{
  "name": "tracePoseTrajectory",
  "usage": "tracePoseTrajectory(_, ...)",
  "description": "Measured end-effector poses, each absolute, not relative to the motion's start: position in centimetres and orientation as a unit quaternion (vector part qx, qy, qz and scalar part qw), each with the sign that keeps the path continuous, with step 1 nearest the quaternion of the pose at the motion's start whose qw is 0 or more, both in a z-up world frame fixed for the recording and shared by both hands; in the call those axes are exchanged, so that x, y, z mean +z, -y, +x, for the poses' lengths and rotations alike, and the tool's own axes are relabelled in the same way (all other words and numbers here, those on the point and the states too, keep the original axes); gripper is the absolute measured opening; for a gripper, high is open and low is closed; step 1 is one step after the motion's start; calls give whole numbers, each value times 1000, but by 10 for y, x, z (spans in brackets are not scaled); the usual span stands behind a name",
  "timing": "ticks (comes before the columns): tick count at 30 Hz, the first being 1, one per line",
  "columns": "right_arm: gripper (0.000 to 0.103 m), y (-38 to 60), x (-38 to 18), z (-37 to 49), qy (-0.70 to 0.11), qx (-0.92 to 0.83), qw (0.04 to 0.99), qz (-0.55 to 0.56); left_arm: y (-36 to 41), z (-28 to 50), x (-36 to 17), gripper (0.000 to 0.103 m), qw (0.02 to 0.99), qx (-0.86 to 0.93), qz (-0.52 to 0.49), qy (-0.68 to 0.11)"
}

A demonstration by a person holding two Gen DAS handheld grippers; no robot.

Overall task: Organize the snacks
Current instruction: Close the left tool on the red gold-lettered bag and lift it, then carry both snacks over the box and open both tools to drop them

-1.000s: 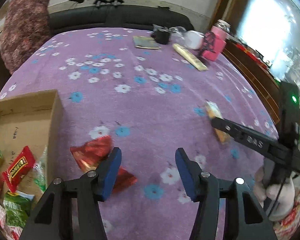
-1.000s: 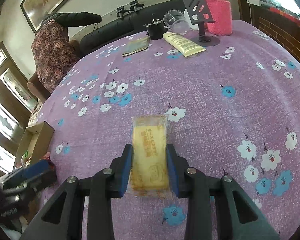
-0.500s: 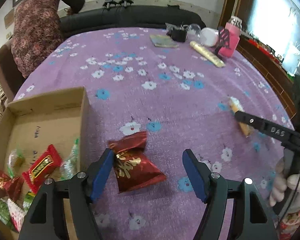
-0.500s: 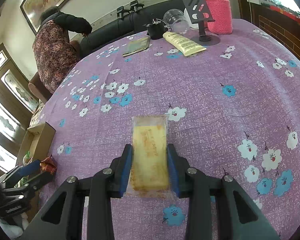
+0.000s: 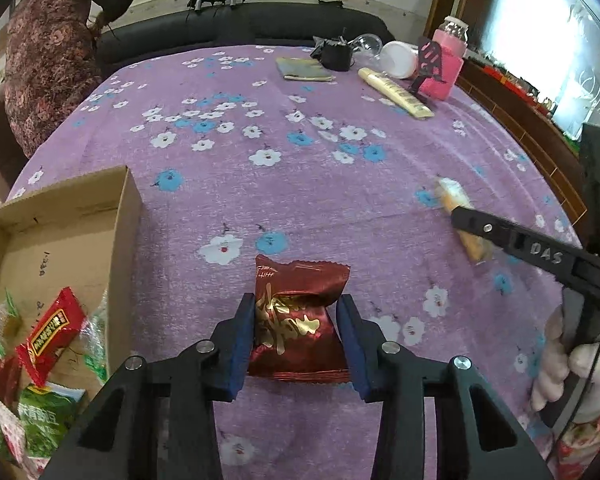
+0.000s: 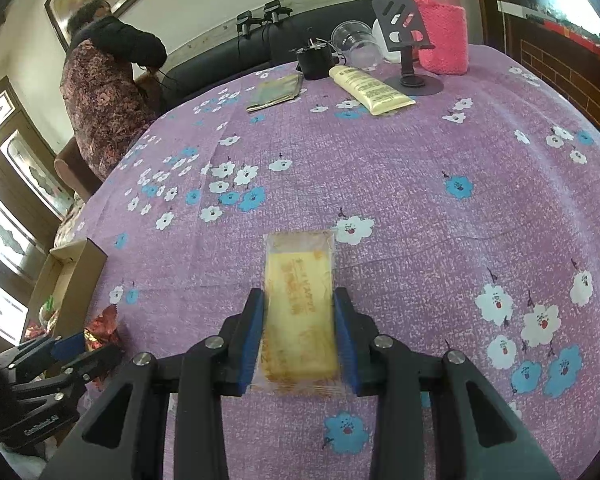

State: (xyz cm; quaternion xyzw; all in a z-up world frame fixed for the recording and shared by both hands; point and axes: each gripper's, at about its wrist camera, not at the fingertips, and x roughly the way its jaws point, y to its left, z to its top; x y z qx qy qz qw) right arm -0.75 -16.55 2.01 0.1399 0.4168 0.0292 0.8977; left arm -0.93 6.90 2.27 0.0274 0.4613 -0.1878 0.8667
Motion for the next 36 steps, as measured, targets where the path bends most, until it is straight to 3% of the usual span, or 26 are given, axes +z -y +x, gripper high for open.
tracePoseTrajectory(9,32,173,26,-12,-399,35,901,165,-90,-37,58,42,880,-215,-41,-422)
tracePoseTrajectory(20,32,152,40,-18,-386,47,909,154,-217,-68,99,42,913,-122,-110,-374)
tracePoseTrajectory(36,33,-44,89,-1,-425,206,879,62,-306,-12,74,43,894,-73,-162,-411)
